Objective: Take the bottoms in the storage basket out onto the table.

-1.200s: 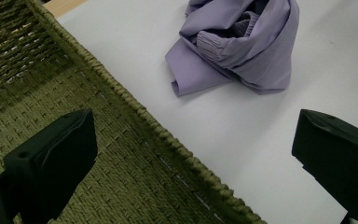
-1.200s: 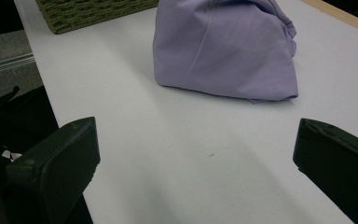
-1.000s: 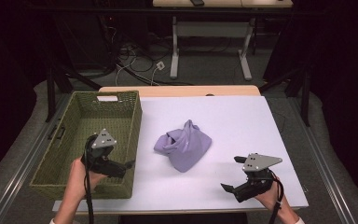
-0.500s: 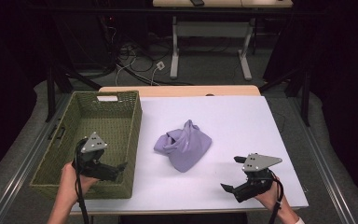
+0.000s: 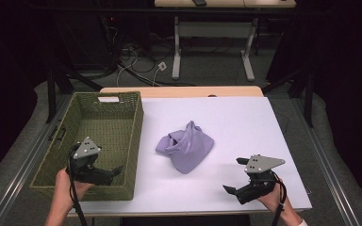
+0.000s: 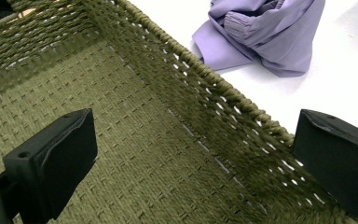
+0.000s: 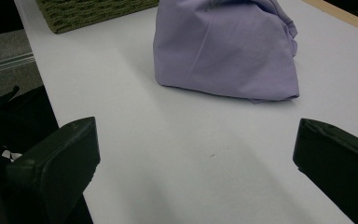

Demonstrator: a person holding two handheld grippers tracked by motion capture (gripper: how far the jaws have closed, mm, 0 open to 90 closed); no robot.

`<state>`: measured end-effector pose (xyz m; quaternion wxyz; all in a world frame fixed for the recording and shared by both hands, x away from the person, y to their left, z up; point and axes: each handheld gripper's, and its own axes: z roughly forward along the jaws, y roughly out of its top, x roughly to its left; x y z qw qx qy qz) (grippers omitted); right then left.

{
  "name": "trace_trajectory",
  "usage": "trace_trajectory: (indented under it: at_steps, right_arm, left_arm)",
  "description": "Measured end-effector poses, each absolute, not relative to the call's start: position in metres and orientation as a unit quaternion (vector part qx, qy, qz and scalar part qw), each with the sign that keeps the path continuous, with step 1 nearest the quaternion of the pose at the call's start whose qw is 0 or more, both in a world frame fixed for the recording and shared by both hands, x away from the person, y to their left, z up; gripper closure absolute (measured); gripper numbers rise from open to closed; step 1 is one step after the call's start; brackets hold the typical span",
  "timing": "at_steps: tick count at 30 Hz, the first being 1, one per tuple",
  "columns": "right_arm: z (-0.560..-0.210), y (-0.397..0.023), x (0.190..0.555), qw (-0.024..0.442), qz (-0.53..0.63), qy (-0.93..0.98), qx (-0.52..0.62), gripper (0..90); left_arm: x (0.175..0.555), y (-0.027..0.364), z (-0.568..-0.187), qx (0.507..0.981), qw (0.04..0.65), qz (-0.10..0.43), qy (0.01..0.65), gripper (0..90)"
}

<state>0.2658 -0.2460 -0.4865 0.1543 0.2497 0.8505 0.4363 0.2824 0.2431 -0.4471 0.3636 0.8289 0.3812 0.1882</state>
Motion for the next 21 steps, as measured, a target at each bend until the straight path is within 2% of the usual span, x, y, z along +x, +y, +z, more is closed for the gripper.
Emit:
trace_trajectory:
  at_steps: [21]
  right_arm:
    - [-0.488,-0.245,0.266,0.152,0.435,0.852,0.248,0.1]
  left_arm:
    - [0.267,0.265,-0.458,0.810,0.382,0.199,0.398,0.3]
